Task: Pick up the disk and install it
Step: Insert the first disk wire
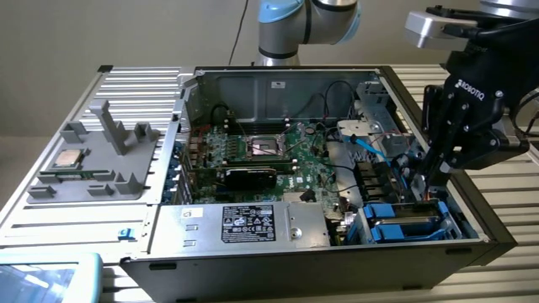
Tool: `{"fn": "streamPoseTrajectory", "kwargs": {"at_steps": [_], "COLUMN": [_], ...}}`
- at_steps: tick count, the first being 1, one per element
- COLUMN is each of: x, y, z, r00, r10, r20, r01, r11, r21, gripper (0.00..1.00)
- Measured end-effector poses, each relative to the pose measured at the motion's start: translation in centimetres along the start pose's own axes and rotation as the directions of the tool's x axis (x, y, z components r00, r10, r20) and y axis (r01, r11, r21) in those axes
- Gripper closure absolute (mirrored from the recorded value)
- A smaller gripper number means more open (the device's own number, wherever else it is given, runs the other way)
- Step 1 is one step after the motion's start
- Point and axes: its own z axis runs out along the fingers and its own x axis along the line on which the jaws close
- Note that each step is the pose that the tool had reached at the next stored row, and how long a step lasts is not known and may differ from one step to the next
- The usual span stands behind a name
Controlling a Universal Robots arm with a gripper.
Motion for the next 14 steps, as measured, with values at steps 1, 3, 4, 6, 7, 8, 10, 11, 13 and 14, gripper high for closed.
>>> {"fn": "streamPoseTrajectory", "kwargs": {"at_steps": [1, 3, 4, 6, 7, 8, 10, 11, 13, 14], "x": [-0.12, -0.26, -0.32, -0.4, -0.39, -0.39, -0.4, -0.4, -0.4, -0.4], "y": [0.02, 0.04, 0.06, 0.13, 0.13, 0.13, 0.13, 0.13, 0.13, 0.13], "z": [-0.1, -0.26, -0.29, -0.31, -0.31, -0.31, -0.31, -0.31, -0.31, -0.31], "r00": [1.0, 1.0, 1.0, 1.0, 1.0, 1.0, 1.0, 1.0, 1.0, 1.0], "r10": [0.0, 0.001, 0.001, 0.001, 0.001, 0.001, 0.001, 0.001, 0.001, 0.001], "r20": [-0.004, -0.0083, -0.0089, -0.0094, -0.0095, -0.0096, -0.0096, -0.0096, -0.0096, -0.0096], "r01": [0.0, -0.001, -0.001, -0.001, -0.001, -0.001, -0.001, -0.001, -0.001, -0.001], "r11": [1.0, 1.0, 1.0, 1.0, 1.0, 1.0, 1.0, 1.0, 1.0, 1.0], "r21": [0.0003, 0.0007, 0.0007, 0.0007, 0.0008, 0.0008, 0.0008, 0.0008, 0.0008, 0.0008], "gripper": [0.75, 0.75, 0.75, 0.75, 0.75, 0.75, 0.75, 0.75, 0.75, 0.75]}}
